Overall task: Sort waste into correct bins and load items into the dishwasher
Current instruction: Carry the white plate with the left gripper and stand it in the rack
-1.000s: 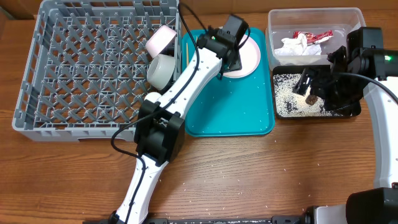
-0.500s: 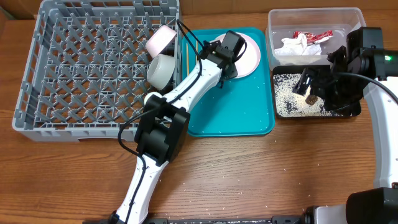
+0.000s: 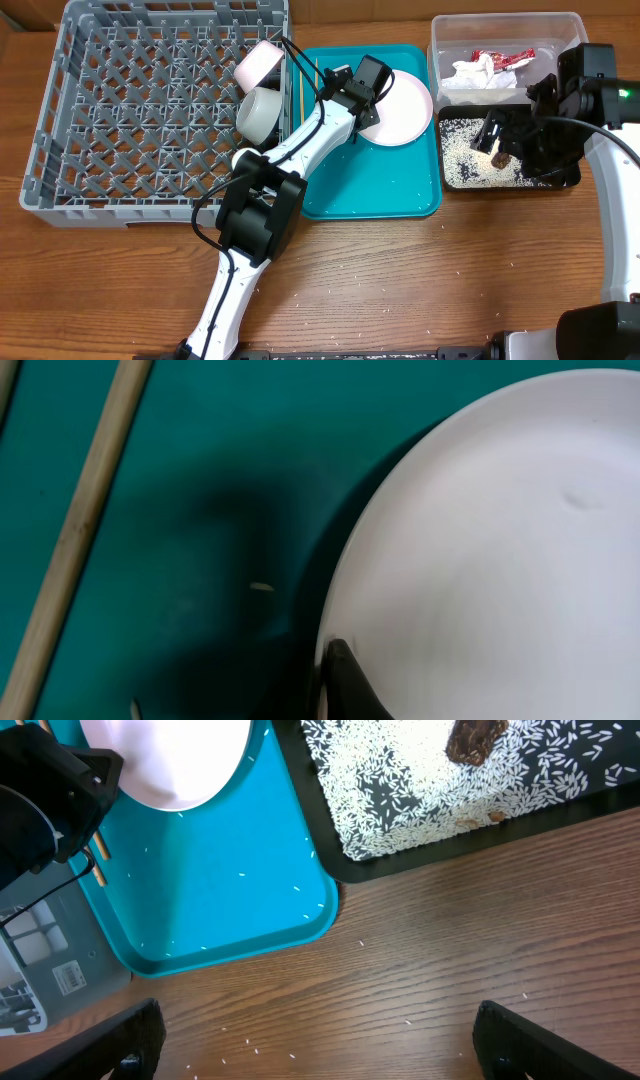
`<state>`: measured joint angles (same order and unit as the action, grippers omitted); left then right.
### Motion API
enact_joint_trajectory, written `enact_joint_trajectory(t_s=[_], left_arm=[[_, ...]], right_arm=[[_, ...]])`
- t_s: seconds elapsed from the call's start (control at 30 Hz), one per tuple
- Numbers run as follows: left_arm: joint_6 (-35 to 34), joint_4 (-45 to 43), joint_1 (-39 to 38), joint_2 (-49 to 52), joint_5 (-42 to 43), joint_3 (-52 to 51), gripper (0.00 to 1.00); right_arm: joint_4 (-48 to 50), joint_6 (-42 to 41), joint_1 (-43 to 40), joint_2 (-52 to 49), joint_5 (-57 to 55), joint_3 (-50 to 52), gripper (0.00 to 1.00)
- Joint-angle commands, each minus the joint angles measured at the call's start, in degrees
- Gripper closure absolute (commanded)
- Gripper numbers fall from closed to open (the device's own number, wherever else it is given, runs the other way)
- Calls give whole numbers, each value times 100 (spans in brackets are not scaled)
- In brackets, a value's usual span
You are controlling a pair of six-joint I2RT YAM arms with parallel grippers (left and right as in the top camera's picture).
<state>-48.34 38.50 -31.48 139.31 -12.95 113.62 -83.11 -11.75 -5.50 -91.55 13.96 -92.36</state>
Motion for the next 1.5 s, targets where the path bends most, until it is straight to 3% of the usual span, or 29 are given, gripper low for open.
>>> enact_joint_trajectory(t_s=[0.0,0.17,0.37,0.6,0.8,1.07,1.47], left_arm=[[98,63,-4,-11,-101,-114,96],[1084,374,7,-439,-264,304,96],[2695,918,7,-1574,-1639,879,96],[4454,660,109,-2647,-3552,914,96],[6199,326,756,-2710,-4063,911,96],[6253,221,1952,-2411,-4129,903,96],[6378,-428,2321,-1152,-4341,901,96]], right_arm=[[31,22,0,90,-44,-103,0],[31,22,0,90,-44,-103,0],[31,22,0,90,-44,-103,0],[31,22,0,90,-44,-103,0],[31,22,0,90,-44,-103,0],[31,22,0,90,-44,-103,0],[28,22,0,90,-44,-103,0]])
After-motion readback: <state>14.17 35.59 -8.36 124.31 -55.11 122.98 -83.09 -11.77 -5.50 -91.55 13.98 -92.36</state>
